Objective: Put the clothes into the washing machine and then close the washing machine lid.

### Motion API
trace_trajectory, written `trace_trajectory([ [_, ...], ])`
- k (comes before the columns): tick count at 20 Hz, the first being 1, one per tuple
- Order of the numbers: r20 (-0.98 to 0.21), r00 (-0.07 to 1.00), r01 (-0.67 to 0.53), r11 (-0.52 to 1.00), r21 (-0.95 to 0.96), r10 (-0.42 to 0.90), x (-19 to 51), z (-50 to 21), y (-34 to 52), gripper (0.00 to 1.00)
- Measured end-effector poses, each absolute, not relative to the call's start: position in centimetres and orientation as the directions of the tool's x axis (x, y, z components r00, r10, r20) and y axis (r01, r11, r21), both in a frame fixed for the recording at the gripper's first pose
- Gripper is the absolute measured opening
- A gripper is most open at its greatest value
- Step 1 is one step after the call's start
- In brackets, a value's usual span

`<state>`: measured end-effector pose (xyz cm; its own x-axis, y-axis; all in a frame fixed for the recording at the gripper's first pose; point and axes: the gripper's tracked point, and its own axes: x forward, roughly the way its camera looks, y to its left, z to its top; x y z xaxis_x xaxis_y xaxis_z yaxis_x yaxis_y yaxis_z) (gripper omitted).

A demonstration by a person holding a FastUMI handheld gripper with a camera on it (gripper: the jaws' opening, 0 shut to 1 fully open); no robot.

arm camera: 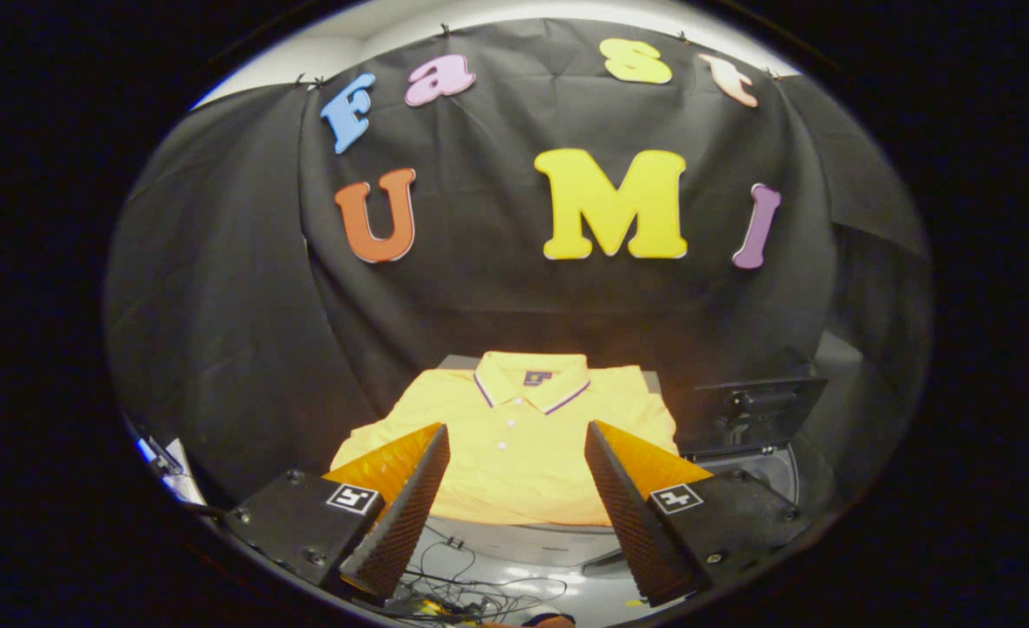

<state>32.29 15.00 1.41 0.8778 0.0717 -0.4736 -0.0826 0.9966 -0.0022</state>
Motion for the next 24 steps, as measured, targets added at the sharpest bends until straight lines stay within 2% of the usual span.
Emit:
trace_trajectory([
  [5, -0.672, 0.734, -0.121, 0.993, 0.01, 0.096, 38.2, -1.6, 16.6, 0.98],
  [8, -0.774, 0.631, -0.112, 0.993, -0.026, 0.051, 41.0, -4.1, 16.5, 0.98],
  [16, -0.91, 0.414, -0.051, 0.998, -0.031, -0.007, 44.8, -9.2, 15.8, 0.97],
  [24, -0.96, 0.265, 0.036, 0.996, -0.082, -0.088, 45.0, -12.3, 16.2, 0.97],
])
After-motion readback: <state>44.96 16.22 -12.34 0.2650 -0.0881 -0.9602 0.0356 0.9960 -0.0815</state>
